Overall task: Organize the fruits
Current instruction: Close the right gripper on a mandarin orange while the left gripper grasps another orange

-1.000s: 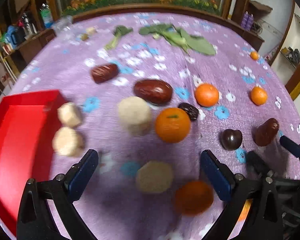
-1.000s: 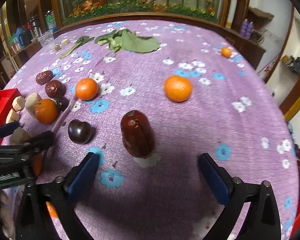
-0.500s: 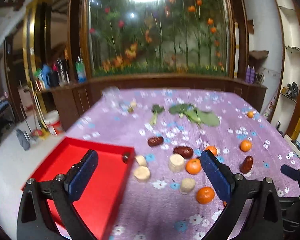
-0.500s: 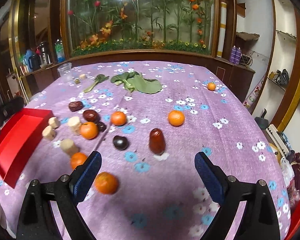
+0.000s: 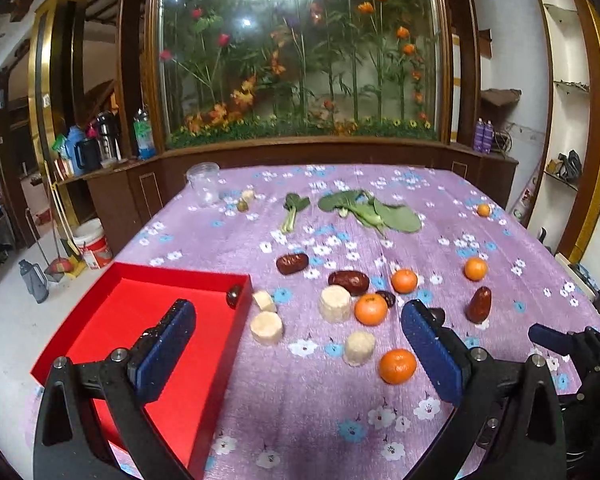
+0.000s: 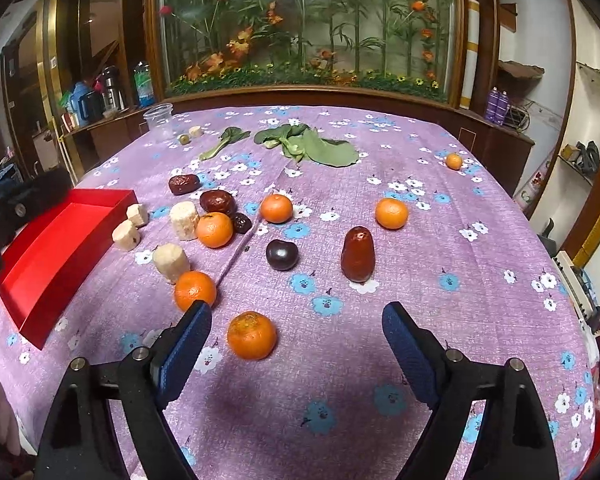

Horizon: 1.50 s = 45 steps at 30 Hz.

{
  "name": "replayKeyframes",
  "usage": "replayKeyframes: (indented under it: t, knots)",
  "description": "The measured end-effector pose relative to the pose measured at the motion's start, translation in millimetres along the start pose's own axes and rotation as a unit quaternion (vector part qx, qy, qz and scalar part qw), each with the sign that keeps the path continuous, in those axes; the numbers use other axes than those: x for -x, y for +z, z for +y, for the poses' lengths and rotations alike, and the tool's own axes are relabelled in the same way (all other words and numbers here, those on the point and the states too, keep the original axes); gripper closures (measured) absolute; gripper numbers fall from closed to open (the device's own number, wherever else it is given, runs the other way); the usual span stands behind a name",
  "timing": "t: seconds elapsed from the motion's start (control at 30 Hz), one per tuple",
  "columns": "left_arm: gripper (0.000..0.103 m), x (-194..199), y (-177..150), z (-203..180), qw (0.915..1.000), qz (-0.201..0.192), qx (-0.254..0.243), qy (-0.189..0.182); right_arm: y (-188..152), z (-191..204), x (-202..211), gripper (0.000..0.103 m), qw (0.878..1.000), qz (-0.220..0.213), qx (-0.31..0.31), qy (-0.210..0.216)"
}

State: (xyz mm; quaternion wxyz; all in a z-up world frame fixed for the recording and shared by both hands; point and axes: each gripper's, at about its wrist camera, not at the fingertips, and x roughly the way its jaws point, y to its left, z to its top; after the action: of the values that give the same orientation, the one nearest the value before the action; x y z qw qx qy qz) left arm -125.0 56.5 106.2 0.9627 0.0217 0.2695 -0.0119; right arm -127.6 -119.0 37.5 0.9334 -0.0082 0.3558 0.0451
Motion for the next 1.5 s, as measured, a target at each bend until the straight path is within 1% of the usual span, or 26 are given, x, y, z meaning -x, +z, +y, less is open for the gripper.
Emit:
replayKeyframes:
  t: [0.3, 0.37, 0.5, 0.57, 0.7, 0.77, 0.87, 1.0, 1.07, 1.17, 1.33, 1.5]
  knots:
    - [0.001, -26, -9, 1, 0.9984, 0.05, 0.011, -0.022, -1, 2, -7, 0.013, 1.0, 0.009, 0.002, 0.006]
    - [0.001, -30, -12, 3, 0.9978, 0.059, 0.015, -0.025, -2, 4, -9, 0.017, 1.0, 0.015, 0.004, 0.011]
    - [0.001, -41, -16, 10, 0.9958, 0.079, 0.03, -0.034, -3, 5, -14, 0.02, 0.999, 0.025, 0.006, 0.019]
    - [0.001, -45, -18, 14, 0.9947, 0.088, 0.039, -0.038, -3, 5, -17, 0.025, 0.999, 0.03, 0.005, 0.025]
    - [0.001, -53, -19, 24, 0.9922, 0.102, 0.057, -0.045, -2, 7, -20, 0.032, 0.999, 0.037, 0.008, 0.036]
    - [0.001, -55, -20, 27, 0.9914, 0.104, 0.062, -0.048, -2, 10, -23, 0.038, 0.998, 0.043, 0.012, 0.042]
    - [0.001, -58, -20, 29, 0.9896, 0.11, 0.069, -0.062, -3, 13, -30, 0.045, 0.997, 0.054, 0.017, 0.051]
    - [0.001, -62, -19, 22, 0.9877, 0.116, 0.062, -0.083, -4, 13, -36, 0.047, 0.996, 0.063, 0.018, 0.057]
    - [0.001, -62, -20, 16, 0.9875, 0.117, 0.053, -0.092, -5, 13, -38, 0.057, 0.995, 0.07, 0.015, 0.065]
    - [0.001, -65, -21, 7, 0.9867, 0.121, 0.044, -0.099, -6, 12, -39, 0.061, 0.994, 0.075, 0.014, 0.074]
    - [0.001, -70, -24, -4, 0.9851, 0.133, 0.032, -0.104, -7, 16, -40, 0.063, 0.993, 0.08, 0.021, 0.083]
    - [0.001, -75, -26, -9, 0.9836, 0.142, 0.031, -0.107, -8, 15, -42, 0.064, 0.993, 0.087, 0.021, 0.083]
